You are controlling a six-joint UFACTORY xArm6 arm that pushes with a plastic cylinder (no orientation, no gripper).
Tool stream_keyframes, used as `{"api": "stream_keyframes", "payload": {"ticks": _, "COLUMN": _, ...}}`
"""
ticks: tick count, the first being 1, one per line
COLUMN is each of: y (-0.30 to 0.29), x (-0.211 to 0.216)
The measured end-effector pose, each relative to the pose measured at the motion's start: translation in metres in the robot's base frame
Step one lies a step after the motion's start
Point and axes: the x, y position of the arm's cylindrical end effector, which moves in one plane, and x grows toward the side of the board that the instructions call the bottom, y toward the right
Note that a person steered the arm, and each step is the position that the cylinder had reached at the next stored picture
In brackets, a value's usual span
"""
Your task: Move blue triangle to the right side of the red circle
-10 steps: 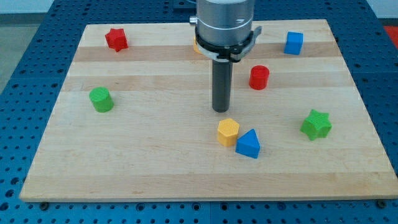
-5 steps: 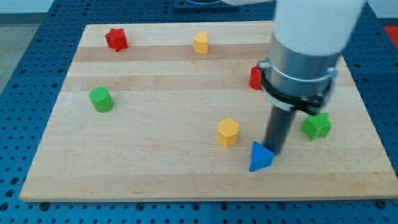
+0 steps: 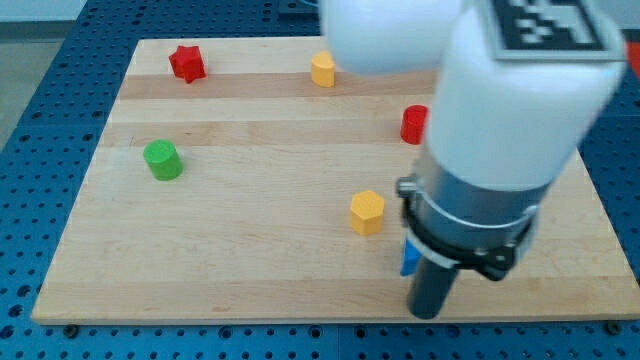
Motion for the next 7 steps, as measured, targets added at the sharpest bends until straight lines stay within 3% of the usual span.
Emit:
{"api": "stream_keyframes", "payload": {"ticks": 1, "y": -0.002, "x": -0.009}}
{"api": "stream_keyframes", "payload": {"ticks": 3, "y": 0.008, "x": -0.11}}
{"api": "stream_keyframes", "payload": {"ticks": 7, "y": 0.044, "x": -0.129}}
